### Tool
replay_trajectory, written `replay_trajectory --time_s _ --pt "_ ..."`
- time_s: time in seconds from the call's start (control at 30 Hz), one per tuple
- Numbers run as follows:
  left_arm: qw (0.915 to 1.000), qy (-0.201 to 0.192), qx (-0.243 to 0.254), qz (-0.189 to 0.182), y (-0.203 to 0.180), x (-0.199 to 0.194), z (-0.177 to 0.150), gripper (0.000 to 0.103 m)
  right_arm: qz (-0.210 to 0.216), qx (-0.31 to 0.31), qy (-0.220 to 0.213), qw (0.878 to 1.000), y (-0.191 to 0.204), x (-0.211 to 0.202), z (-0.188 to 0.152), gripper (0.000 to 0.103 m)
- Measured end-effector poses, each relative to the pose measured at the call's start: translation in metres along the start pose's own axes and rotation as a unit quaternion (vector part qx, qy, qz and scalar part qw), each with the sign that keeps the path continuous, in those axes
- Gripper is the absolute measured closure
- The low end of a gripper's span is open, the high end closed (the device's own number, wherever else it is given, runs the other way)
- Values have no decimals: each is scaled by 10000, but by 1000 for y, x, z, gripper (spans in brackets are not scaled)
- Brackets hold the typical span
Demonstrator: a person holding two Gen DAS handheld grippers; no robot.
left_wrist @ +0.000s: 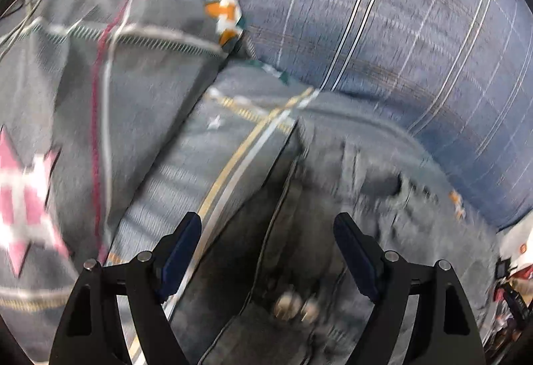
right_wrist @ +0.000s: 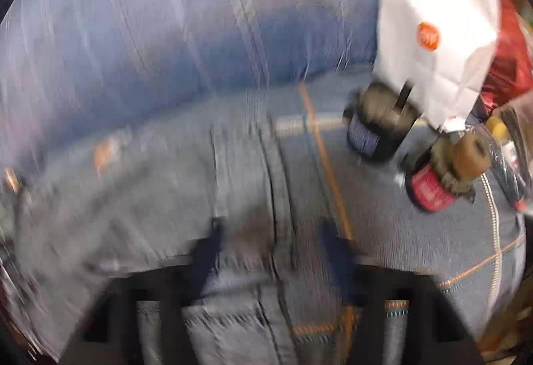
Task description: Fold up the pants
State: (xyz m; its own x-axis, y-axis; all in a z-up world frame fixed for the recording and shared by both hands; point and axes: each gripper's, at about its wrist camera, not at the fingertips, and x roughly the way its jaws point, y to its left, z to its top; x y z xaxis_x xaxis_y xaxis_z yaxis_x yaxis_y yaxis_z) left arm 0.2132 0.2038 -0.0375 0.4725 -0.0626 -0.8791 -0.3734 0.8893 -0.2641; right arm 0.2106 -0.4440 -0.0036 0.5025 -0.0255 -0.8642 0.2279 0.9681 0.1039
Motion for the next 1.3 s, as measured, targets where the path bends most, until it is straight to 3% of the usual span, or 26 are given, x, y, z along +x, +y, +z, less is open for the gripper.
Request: replay_trajectory --time_s 0.1,0.2,0.27,0.33,0.4,0.53,0.63,0.73,0.87,0.9,0.93,1.0,1.1,1.2,1.3 --pt "9995 50 -2 -312 -11 12 25 20 97 -146 -96 9998 9 3 19 28" --pt "9978 247 -179 -581 -20 34 45 21 527 18 -38 9986 10 13 31 28" --pt "9972 444 -264 -549 -23 51 53 25 896 127 -39 9959 9 20 39 28" --pt "9958 572 -346 -618 -25 59 56 36 907 212 49 9956 9 30 46 28" --pt "9946 642 -363 -735 -26 63 56 38 839 227 124 9961 11 36 50 28" --pt "9956 731 -158 -570 -34 73 57 63 704 203 216 9971 10 54 71 38" --pt "9948 799 -199 -592 -34 81 59 63 544 190 442 9974 11 74 83 55" --pt "9938 830 -263 -692 -33 84 61 57 399 115 686 9968 16 96 88 57" --pt "9943 823 -236 -632 -35 86 65 57 377 64 839 9957 17 111 89 56" --pt "9948 806 -222 -582 -37 86 65 66 381 15 834 9958 19 110 89 56" --pt "9950 810 -187 -549 -38 87 67 85 397 -4 831 9957 19 110 89 57" --pt "9947 866 -245 -490 -39 94 71 97 367 -75 822 9959 20 107 88 71" --pt "9938 926 -353 -497 -33 101 73 98 270 -167 753 9967 20 102 88 84" --pt "9929 946 -439 -563 -29 105 75 98 257 -189 722 9969 20 100 88 85" --pt "9898 1005 -655 -775 -21 109 81 88 247 -189 737 9968 19 101 87 84"
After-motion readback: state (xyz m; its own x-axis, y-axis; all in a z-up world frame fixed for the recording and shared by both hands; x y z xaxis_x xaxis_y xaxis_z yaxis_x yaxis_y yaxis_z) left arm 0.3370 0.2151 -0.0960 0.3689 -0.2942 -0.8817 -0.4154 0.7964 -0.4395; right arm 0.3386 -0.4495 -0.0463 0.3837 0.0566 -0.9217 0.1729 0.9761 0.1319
